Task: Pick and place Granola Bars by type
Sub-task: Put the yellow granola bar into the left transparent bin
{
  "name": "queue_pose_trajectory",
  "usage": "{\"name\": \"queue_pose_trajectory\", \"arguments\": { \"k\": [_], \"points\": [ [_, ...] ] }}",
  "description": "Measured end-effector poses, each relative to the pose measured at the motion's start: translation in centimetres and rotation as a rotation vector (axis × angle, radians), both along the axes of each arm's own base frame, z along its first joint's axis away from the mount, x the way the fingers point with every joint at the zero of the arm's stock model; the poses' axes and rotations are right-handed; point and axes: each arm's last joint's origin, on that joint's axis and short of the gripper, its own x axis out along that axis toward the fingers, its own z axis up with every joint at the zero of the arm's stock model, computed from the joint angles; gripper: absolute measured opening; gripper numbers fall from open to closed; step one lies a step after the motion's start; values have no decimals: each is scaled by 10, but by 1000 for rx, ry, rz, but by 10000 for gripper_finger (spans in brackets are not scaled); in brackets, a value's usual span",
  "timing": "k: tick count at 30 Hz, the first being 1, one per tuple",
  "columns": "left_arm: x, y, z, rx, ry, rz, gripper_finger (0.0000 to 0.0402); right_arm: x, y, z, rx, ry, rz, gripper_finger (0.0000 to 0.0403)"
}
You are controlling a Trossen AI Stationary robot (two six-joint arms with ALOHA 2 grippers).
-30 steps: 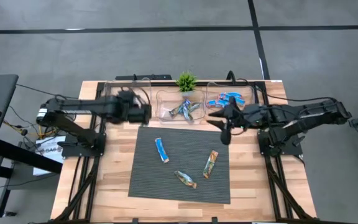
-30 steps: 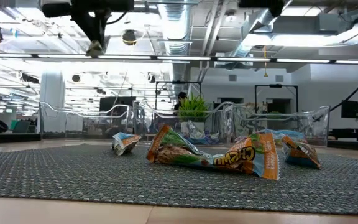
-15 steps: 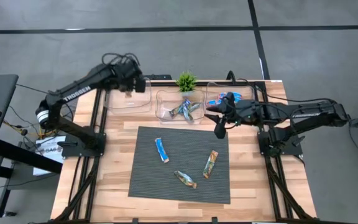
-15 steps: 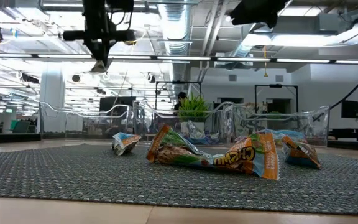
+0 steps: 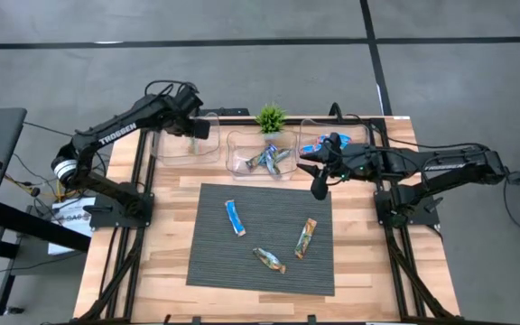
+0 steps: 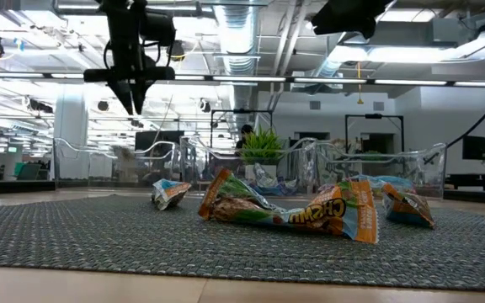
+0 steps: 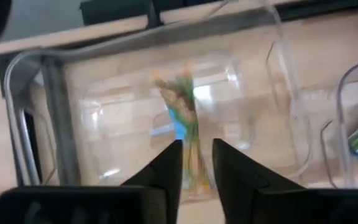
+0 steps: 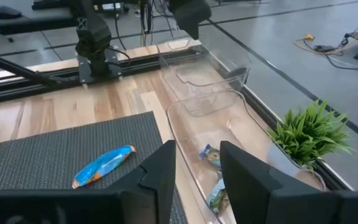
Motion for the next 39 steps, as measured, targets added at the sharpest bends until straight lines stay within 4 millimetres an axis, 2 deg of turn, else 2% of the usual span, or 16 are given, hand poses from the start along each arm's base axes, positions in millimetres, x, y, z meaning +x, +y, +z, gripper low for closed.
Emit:
{"name": "queue_pose_trajectory", "arguments": {
  "k": [6, 10, 13, 16, 21, 30, 34, 39],
  "points": [
    [5, 5, 3, 59, -56, -2, 138, -1, 0, -1, 0, 15, 0, 118],
    [20, -2, 6, 43, -156, -108, 149, -1, 0, -1, 1, 17, 4, 118],
    [36, -17, 10, 7, -250, -225, 147, -1, 1, -2, 1, 27, 7, 118],
    [55, -39, 16, -46, -356, -301, 142, -2, 1, -3, 12, 36, 2, 118],
    [80, -93, 18, -140, -422, -348, 140, -3, 2, -6, 49, 55, 18, 118],
    [95, -189, 16, -204, -497, -189, 139, -6, 10, -14, 142, 166, 305, 118],
    [105, -222, -3, -265, -459, -122, 139, -8, 13, -16, 177, 197, 408, 118],
    [126, -252, -42, -308, -371, -55, 139, -9, 15, -17, 199, 209, 455, 118]
  ]
}}
